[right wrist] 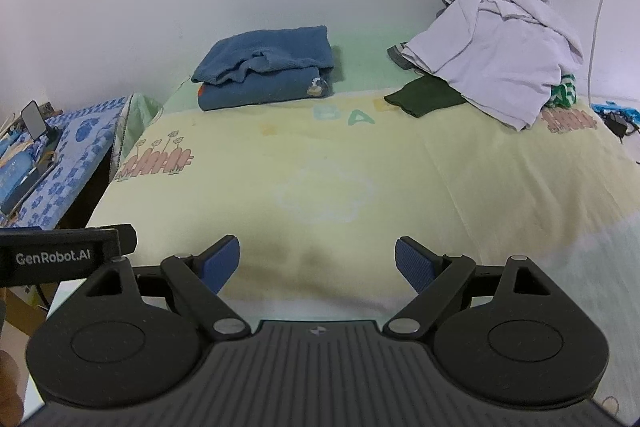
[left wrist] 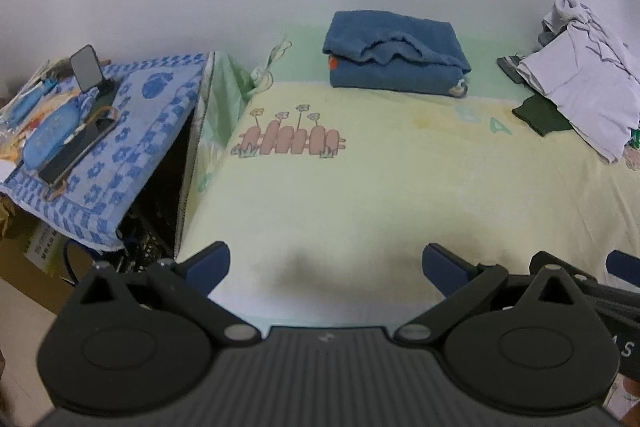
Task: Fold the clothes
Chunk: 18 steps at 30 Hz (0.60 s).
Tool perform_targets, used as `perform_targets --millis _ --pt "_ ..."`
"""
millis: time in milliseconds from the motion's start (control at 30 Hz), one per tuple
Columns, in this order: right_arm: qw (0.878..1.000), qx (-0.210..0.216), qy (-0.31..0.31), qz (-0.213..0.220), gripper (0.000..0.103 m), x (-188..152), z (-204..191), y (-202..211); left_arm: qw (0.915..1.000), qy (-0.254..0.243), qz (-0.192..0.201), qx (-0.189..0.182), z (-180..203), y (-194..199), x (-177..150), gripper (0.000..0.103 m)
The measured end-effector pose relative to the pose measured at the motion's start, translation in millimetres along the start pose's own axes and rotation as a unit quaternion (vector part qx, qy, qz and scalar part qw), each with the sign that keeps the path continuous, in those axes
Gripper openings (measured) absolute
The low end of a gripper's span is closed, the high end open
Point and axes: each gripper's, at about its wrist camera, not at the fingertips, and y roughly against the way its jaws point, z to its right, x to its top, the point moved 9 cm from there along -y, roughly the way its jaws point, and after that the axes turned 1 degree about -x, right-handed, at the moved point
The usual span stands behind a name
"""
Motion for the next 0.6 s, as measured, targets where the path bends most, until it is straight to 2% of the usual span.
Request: perform_targets --millis 600 --pt "1.000 -0.004 0.004 0.009 0.087 -3.7 2.8 9.0 0.9999 -0.003 -0.009 0.004 2.5 4.5 -11.2 0.102"
